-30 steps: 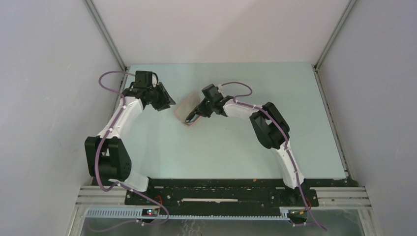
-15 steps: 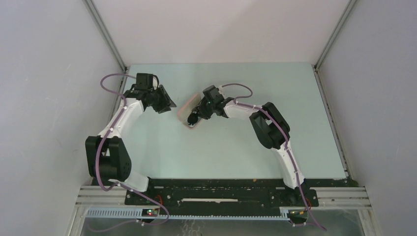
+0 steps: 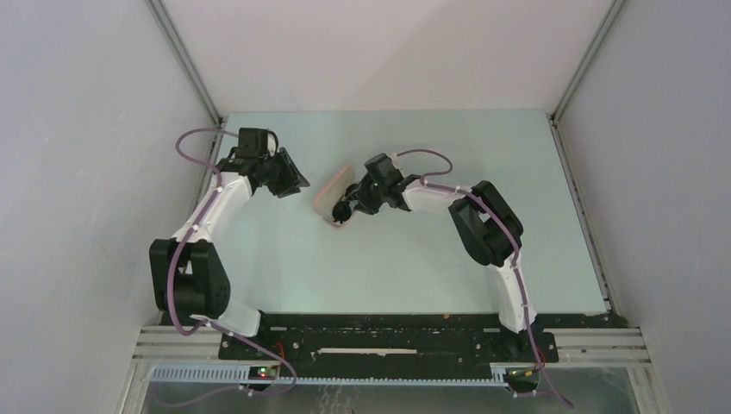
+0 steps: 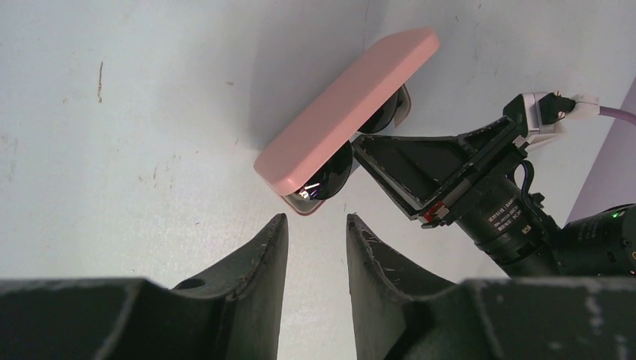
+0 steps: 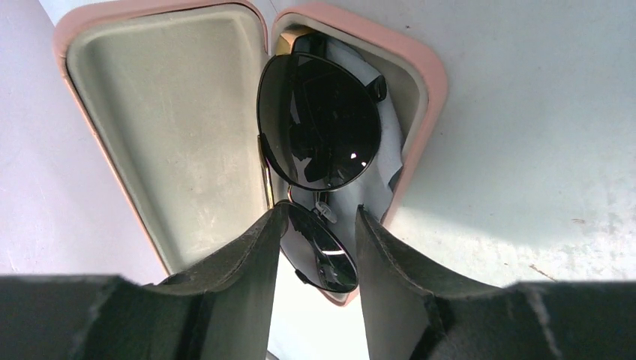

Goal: Organize the sunglasses
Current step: Place the sunglasses in the sunglasses case, then close the sunglasses case at the center of the board.

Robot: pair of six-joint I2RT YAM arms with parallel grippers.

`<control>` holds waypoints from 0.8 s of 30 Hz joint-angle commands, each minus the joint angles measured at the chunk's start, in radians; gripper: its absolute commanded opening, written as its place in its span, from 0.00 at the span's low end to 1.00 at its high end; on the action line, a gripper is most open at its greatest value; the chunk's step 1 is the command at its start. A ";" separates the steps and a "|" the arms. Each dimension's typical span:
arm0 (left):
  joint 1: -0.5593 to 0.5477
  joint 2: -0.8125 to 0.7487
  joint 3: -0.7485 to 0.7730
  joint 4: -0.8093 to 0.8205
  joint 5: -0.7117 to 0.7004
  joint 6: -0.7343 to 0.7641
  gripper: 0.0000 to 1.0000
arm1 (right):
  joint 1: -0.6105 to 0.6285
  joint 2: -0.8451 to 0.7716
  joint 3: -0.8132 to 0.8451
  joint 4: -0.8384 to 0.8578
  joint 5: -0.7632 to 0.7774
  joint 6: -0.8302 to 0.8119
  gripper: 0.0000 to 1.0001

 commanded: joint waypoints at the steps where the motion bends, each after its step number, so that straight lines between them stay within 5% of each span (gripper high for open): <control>1: 0.010 -0.029 0.002 0.024 0.023 0.008 0.39 | -0.016 -0.075 -0.007 0.005 -0.010 -0.058 0.49; 8: 0.009 0.057 0.098 0.017 0.029 0.018 0.40 | -0.037 -0.166 -0.085 0.022 0.012 -0.101 0.49; 17: 0.009 0.284 0.297 -0.016 0.065 0.070 0.40 | -0.090 -0.157 -0.200 0.133 -0.096 -0.035 0.36; 24: -0.002 0.341 0.297 0.006 0.147 0.075 0.35 | -0.089 -0.120 -0.202 0.177 -0.123 0.001 0.28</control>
